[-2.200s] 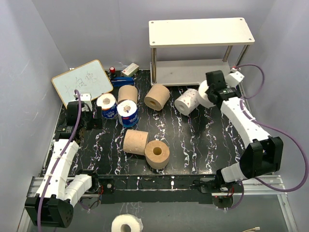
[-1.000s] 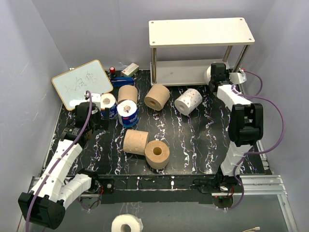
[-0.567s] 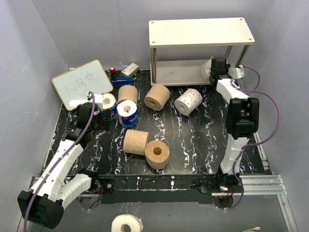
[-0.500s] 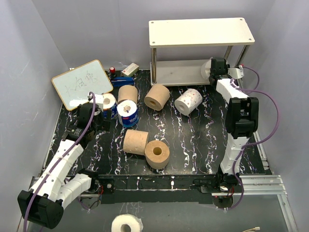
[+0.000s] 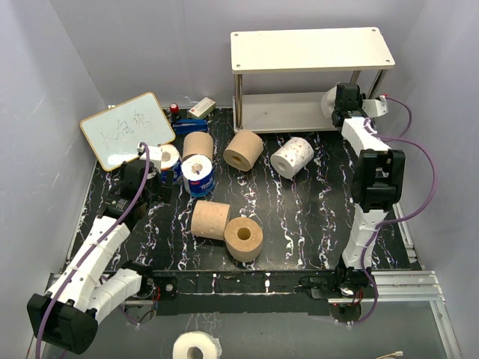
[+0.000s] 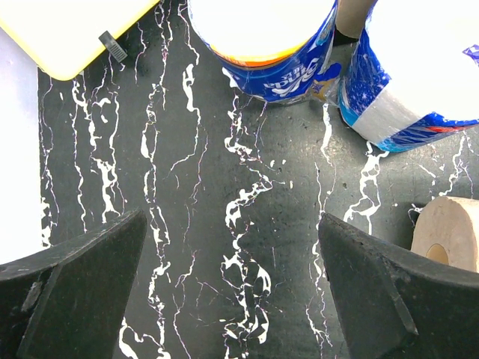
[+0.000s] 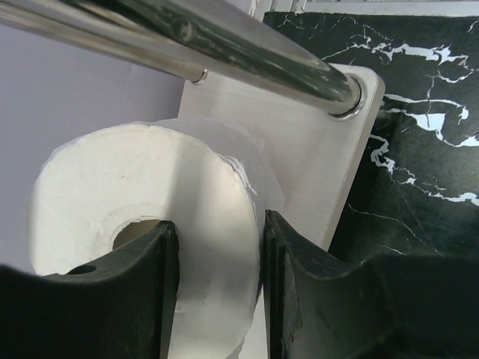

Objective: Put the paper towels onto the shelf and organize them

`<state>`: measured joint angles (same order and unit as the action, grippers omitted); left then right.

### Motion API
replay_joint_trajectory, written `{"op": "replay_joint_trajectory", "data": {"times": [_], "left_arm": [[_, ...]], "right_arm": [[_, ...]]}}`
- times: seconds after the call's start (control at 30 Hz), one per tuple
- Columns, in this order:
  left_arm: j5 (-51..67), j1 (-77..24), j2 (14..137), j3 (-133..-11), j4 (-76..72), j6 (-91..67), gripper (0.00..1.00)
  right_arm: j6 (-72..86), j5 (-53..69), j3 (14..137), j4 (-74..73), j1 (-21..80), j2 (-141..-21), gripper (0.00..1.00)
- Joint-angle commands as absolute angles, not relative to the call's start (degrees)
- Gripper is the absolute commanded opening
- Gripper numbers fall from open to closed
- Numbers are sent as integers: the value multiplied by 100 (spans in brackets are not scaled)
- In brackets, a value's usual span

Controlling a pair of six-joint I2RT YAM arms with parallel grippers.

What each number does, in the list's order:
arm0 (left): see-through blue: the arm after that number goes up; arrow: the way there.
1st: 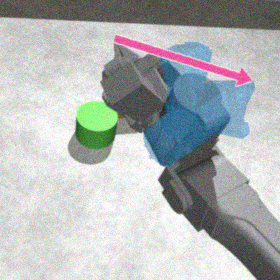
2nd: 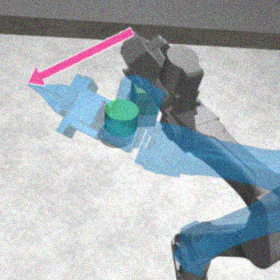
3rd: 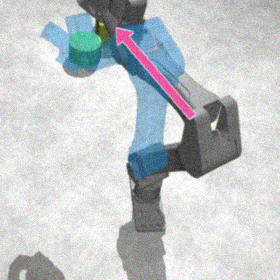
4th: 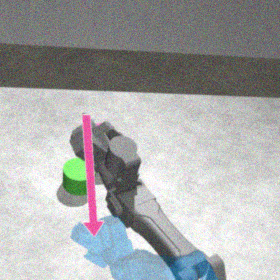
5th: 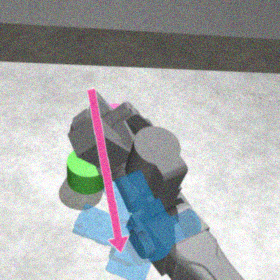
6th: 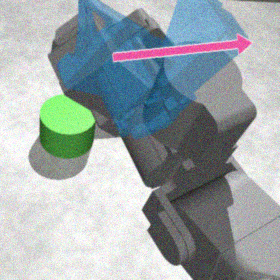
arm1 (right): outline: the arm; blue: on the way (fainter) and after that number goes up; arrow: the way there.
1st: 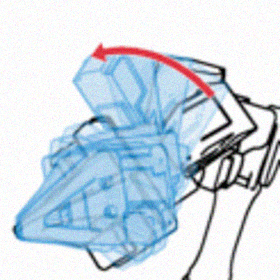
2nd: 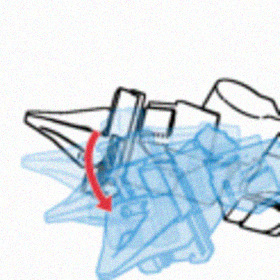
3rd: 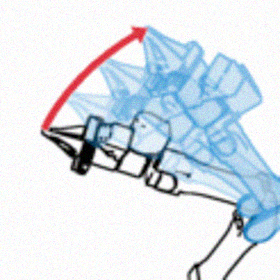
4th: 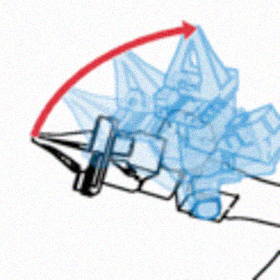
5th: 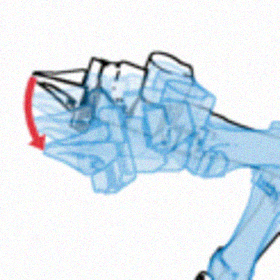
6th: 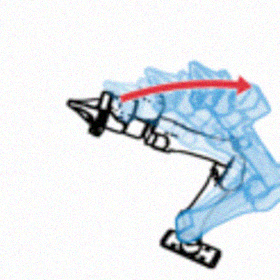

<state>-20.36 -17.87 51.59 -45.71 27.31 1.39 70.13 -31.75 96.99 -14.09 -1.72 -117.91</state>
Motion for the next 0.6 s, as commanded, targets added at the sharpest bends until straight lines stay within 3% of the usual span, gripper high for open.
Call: {"op": "replay_joint_trajectory", "data": {"times": [0.0,0.2,0.57], "left_arm": [[-2118,-1830,5096,-4526,2686,190,98],[-2127,-1837,5101,-4521,2680,193,98],[-2024,-1846,5138,-4551,2713,182,98]], "right_arm": [[6964,-3353,10128,-1051,-207,-11736,34],[6934,-3305,10175,-1037,-228,-11755,50],[6439,-3399,10294,-847,-226,-11644,67]]}}
